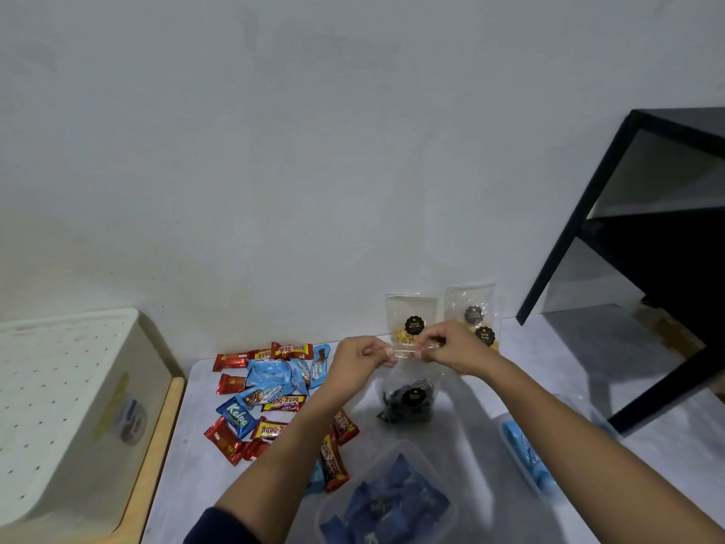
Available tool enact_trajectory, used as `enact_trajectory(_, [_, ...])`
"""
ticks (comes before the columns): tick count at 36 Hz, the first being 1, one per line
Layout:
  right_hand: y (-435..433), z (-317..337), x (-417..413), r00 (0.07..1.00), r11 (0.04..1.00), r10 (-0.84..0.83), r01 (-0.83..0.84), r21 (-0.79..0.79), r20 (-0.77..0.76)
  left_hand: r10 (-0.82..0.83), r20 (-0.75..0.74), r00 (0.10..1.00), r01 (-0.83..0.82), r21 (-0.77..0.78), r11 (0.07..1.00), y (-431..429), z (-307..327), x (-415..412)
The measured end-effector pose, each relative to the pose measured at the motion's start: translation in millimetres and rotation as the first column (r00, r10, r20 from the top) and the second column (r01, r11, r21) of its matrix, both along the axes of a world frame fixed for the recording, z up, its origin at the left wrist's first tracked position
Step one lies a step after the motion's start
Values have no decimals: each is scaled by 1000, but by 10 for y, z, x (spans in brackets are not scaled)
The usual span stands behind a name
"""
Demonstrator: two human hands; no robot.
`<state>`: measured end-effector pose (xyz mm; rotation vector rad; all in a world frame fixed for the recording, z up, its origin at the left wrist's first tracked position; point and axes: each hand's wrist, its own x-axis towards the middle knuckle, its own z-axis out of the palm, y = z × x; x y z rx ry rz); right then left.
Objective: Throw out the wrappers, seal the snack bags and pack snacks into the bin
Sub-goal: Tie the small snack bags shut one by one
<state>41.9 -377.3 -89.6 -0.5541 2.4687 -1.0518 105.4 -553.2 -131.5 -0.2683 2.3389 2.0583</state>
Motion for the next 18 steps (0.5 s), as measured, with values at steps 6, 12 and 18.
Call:
enact_trajectory(6, [115, 12, 17, 992, 993, -103, 107, -52, 78, 14, 10, 1000, -13, -45, 999, -97, -41, -23])
enact_trajectory(12, [71, 13, -18, 986, 985, -153, 158, -70, 72, 15, -10, 1000, -16, -56, 998, -94, 43, -99])
enact_trajectory(18, [139, 41, 27, 986, 985, -151, 156, -73, 70, -101, -15, 995, 100, -31, 995, -87, 69, -75])
